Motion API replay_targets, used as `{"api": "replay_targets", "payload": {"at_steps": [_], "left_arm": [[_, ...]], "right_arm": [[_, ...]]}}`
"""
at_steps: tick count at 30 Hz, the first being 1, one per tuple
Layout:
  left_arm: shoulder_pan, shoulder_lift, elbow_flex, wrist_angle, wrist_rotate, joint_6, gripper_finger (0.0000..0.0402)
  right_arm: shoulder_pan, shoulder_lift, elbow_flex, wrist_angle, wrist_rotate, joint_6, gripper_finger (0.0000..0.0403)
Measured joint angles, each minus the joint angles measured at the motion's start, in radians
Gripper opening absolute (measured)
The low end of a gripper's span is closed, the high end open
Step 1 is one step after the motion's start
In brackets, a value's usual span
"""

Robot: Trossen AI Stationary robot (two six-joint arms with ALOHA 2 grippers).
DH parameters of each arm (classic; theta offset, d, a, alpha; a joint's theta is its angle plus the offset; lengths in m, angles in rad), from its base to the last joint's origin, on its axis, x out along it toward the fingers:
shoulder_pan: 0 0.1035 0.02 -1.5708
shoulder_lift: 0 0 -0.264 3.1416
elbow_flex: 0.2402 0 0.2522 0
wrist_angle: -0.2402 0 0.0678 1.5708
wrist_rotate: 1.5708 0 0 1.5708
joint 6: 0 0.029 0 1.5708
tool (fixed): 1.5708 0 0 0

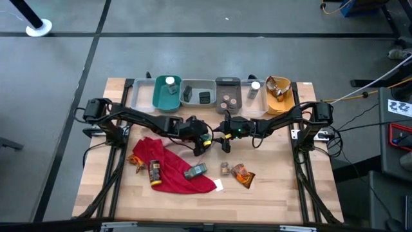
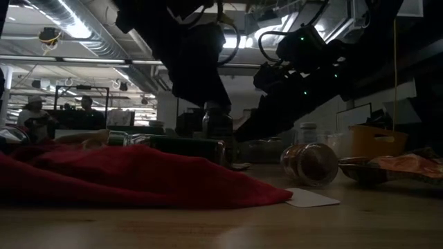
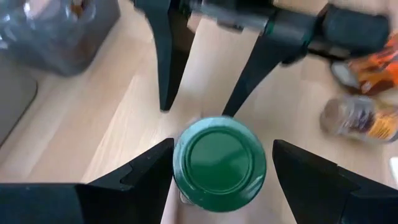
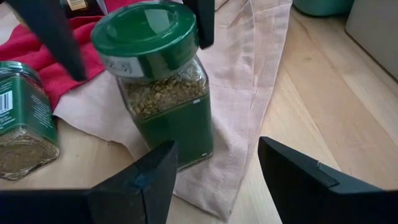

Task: Sort spices by type
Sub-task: Put the green seasoning bottle into the blue transparent bin

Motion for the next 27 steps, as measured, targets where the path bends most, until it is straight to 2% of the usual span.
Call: {"api": "replay_targets", "payload": {"at_steps": [6, 12, 18, 22, 27], "left_arm": [[0.009, 0.016, 0.0, -0.007, 0.0, 0.003, 0.0248], [0.028, 0.009, 0.0, -0.006, 0.0, 0.002, 0.0189], [0.047, 0.003, 0.0, -0.01, 0.003, 0.01, 0.0189], [0.064, -0.045, 0.001, -0.047, 0.001, 0.056, 0.0189], [0.112, -0.141, 0.051, -0.233, -0.008, 0.059, 0.0189]], "right_arm": [[0.0, 0.0, 0.0, -0.003, 0.0, 0.0, 0.0223], [0.0, 0.0, 0.0, -0.006, 0.0, 0.0, 0.0223], [0.0, 0.0, 0.0, -0.006, 0.0, 0.0, 0.0223], [0.0, 0.0, 0.0, -0.006, 0.0, 0.0, 0.0223], [0.0, 0.0, 0.0, -0.007, -0.001, 0.0, 0.0223]]}}
